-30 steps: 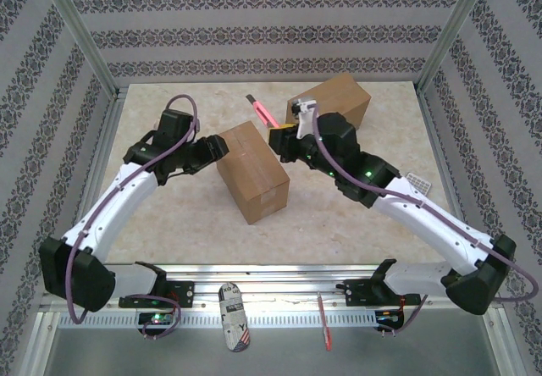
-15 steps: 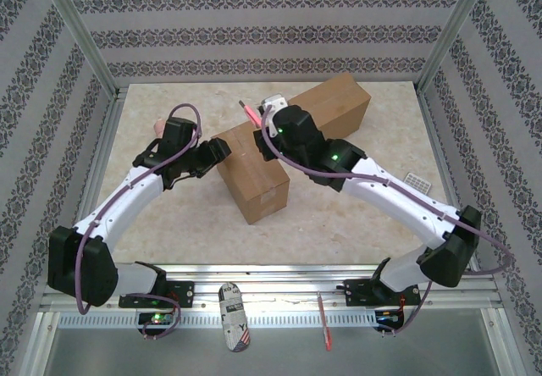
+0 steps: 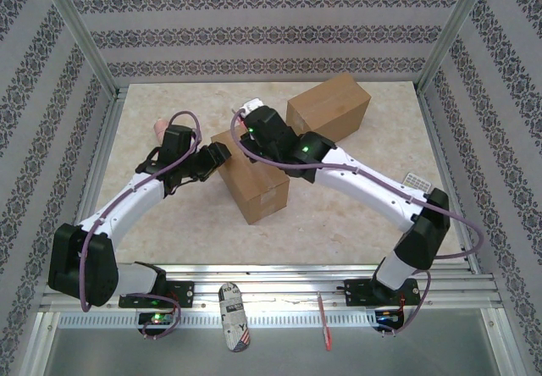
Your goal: Unpack the express box
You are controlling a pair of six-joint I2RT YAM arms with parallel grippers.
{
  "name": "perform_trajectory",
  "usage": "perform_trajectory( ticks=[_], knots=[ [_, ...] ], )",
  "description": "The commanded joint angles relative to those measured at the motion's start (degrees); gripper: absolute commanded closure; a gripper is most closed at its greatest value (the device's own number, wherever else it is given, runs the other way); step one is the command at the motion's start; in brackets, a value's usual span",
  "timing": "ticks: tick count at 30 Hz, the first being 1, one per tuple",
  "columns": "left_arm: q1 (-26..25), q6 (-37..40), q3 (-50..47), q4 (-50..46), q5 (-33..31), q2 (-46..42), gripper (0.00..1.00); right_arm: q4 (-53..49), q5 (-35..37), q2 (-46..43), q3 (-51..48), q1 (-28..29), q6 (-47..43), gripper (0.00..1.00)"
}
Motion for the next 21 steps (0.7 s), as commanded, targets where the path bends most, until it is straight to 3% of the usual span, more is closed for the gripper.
perform_trajectory(
  ticks=[1,21],
  knots=[
    [0.71,-0.81,-1.23,3.49,0.91,-1.2,0.39,-2.96,1.46,1.86,2.92,0.6,0.65,1.0],
    [1.02,-1.98,-4.94,7.31,1.54,-1.06,0.44,-8.86,0.35,9.52,9.18,1.39,4.5,1.0]
  ],
)
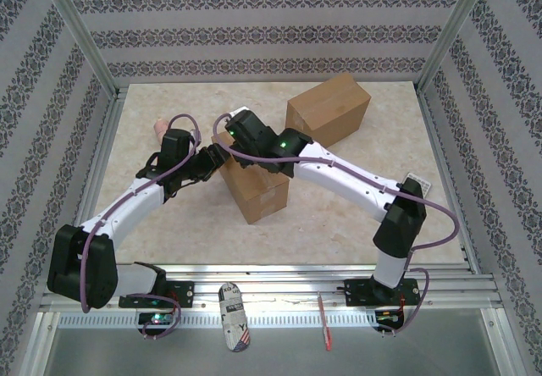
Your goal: Unpack the express box
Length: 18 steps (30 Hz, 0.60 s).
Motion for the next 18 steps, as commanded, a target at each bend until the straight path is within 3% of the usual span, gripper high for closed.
perform_trajectory(
  ticks=[1,18],
  knots=[
    [0.63,-0.52,-1.34,0.31,0.0,-0.22,0.44,-1.66,0.6,1.36,2.66,0.54,1.33,1.0],
    [0.71,-1.0,-2.36,0.88,-0.31,-0.38,0.46,-2.99,3.69,4.31,4.76,0.45,2.67,1.0]
  ],
)
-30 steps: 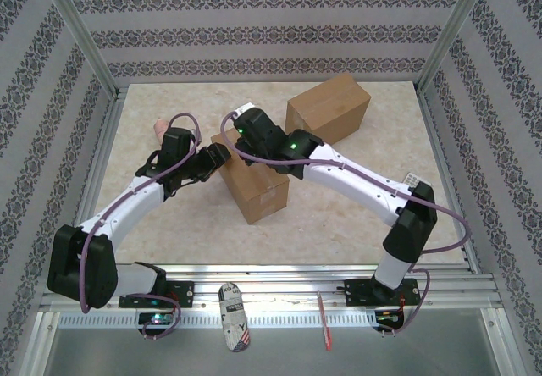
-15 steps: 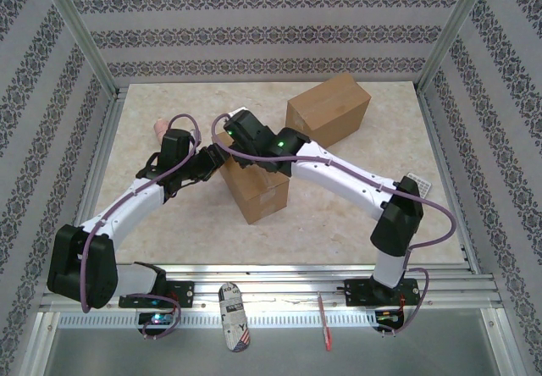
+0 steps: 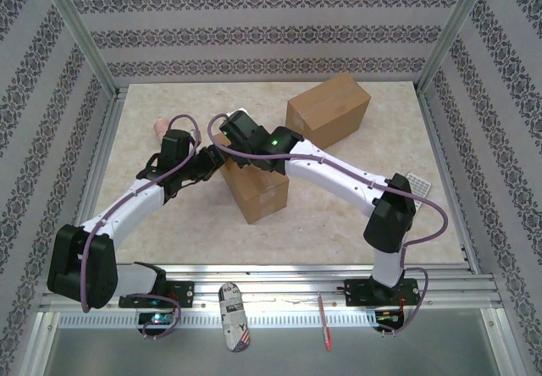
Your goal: Unpack the express box
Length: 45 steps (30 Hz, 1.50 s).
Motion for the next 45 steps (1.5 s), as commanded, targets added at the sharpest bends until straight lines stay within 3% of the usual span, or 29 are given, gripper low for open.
perform_trajectory(
  ticks=[1,45],
  knots=[
    [0.77,-0.78,-1.68,-0.82,-0.38,-0.41,0.46,-0.62,2.26,0.49,1.92,0.45,1.12,1.0],
    [1.31,-1.51,-1.96,-1.51,-1.6,1.92,0.49,-4.95,-1.99,-1.36,-5.09,1.19,8.22,1.0]
  ],
)
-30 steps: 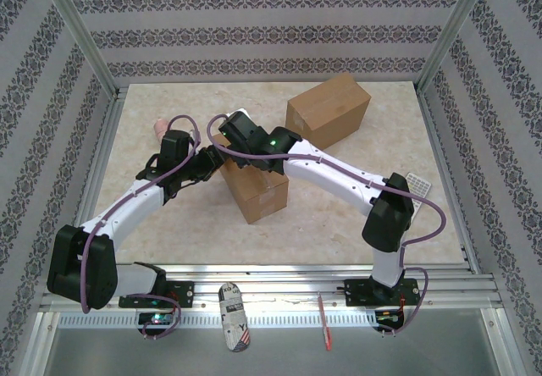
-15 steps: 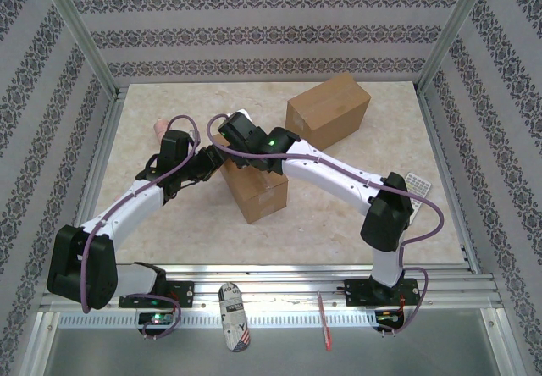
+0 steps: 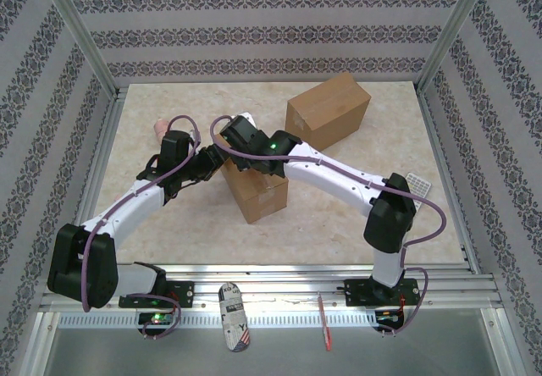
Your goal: Unpack the express box
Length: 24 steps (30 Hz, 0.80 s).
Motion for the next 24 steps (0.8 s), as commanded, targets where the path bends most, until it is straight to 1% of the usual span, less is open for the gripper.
perform_trajectory(
  ticks=[1,24],
  knots=[
    [0.93,-0.37,-0.94,-3.61,-2.17,1.62,0.49,-6.24,-2.04,-0.94,-1.69,1.04,1.75,1.0],
    [0.99,-0.9,-1.56,-2.46,-2.17,2.32,0.49,-9.8,-3.32,-1.09,-2.47,3.14,4.17,1.0]
  ],
)
